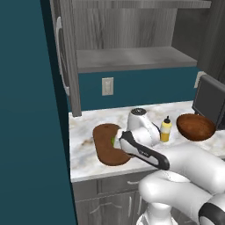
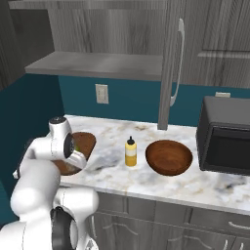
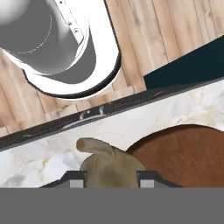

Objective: Open the cabinet. Place the bowl and condiment on the counter. Then place the lime and garlic on the cutting board.

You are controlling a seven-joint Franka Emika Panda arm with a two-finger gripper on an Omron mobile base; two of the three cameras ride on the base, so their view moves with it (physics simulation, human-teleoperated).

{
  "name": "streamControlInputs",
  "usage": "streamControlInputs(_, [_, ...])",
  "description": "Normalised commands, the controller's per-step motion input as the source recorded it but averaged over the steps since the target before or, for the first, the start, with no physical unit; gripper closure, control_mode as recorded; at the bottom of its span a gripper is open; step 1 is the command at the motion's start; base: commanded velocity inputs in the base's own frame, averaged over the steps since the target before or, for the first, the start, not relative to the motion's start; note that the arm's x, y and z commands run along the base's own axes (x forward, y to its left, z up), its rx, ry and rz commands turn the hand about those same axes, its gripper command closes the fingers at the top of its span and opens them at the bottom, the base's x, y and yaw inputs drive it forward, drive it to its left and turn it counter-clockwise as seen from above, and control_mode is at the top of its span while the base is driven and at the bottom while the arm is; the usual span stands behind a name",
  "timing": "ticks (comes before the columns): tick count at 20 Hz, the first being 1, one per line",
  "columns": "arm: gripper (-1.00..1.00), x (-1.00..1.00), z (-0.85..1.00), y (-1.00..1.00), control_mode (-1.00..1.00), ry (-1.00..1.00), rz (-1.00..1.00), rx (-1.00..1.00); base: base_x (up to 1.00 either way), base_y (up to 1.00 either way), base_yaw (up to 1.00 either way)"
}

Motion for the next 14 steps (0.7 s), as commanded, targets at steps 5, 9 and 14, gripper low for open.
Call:
streamControlInputs(5, [1.00, 0.35, 0.00, 0.18, -1.00, 0.00, 0.00, 0.00, 0.00, 0.00, 0.00])
streamControlInputs(9, [1.00, 0.34, 0.00, 0.18, -1.00, 0.00, 0.00, 0.00, 0.00, 0.00, 0.00])
streamControlInputs(14, [1.00, 0.22, -0.07, 0.23, -1.00, 0.00, 0.00, 0.00, 0.00, 0.00, 0.00])
